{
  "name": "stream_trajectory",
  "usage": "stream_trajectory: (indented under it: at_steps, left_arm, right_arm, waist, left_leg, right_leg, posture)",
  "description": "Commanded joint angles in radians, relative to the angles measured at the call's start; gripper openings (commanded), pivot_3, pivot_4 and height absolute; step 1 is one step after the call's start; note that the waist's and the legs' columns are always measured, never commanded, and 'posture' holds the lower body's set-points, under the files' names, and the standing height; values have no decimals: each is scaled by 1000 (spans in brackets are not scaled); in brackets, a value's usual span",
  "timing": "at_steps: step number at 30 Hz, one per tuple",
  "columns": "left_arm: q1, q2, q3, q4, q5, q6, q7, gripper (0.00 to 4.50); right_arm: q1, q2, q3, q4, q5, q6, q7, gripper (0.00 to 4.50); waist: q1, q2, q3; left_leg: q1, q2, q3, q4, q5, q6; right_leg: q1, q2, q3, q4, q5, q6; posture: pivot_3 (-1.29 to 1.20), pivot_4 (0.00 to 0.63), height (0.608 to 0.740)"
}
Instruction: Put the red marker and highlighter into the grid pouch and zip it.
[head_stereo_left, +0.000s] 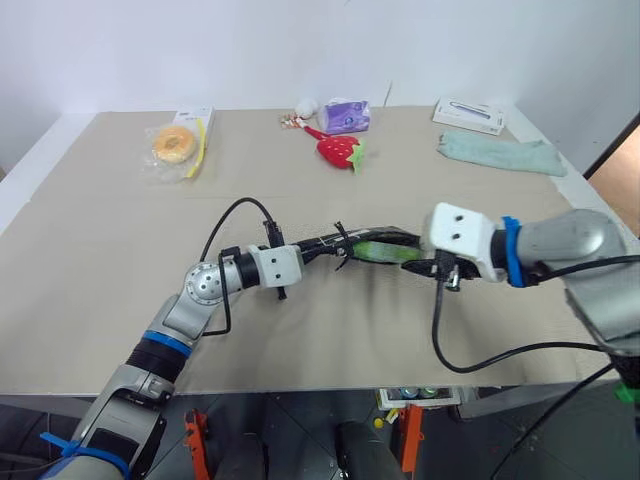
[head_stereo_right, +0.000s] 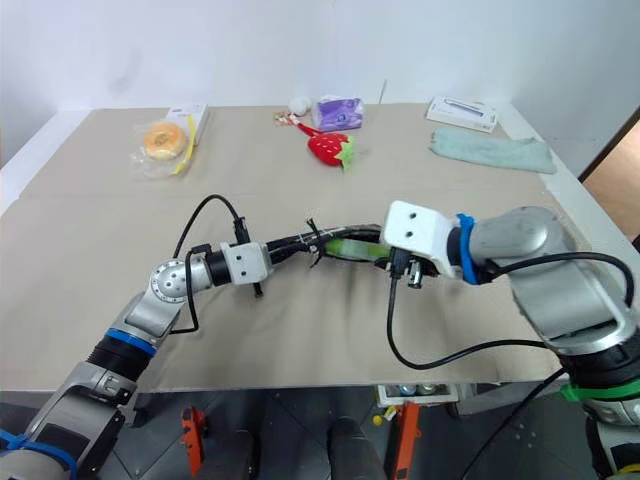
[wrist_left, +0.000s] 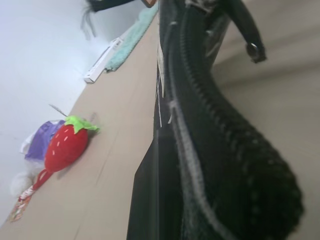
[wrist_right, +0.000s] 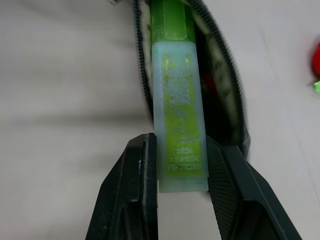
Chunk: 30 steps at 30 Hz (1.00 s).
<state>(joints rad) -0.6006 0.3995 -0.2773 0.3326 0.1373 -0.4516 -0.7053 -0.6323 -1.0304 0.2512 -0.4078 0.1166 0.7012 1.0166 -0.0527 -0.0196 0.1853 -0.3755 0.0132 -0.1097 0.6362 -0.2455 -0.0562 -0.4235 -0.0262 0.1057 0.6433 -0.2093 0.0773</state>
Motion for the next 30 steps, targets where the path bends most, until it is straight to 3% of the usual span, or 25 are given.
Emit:
stream_trajectory:
  at_steps: [1,9,15,23,30]
  left_arm:
    - [-16,-5,9,-43,-16,-6,-2,0]
    - [-18,-4,9,-45,-18,-4,-9,0]
    - [-26,-11,14,-41,-16,1,-4,0]
    - [-16,-13,15,-49,-19,9,-10,0]
    - [-13,-7,17,-48,-21,10,-16,0]
  right_arm:
    - [-51,14,25,1,-64,2,-25,1006]
    - [-128,110,79,22,-125,12,-40,1006]
    - [-130,200,56,-12,-70,101,-32,1006]
    - [-104,182,40,-2,-109,58,-59,1006]
    - [-73,132,-74,-64,-28,73,-21,1006]
  waist:
    - [2,0,0]
    - [3,0,0]
    - [3,0,0]
    - [4,0,0]
    - [4,0,0]
  left_leg:
    - [0,0,0,0,0,0]
    - [0,0,0,0,0,0]
    - [0,0,0,0,0,0]
    - [0,1,0,0,0,0]
    - [0,0,0,0,0,0]
  right_leg:
    - [0,0,0,0,0,0]
    - [0,0,0,0,0,-1]
    - [0,0,0,0,0,-1]
    - [0,0,-1,0,0,-1]
    - [0,0,-1,0,0,-1]
  posture:
    - [0,150,740]
    - [0,150,740]
    - [0,150,740]
    - [0,150,740]
    - [0,150,740]
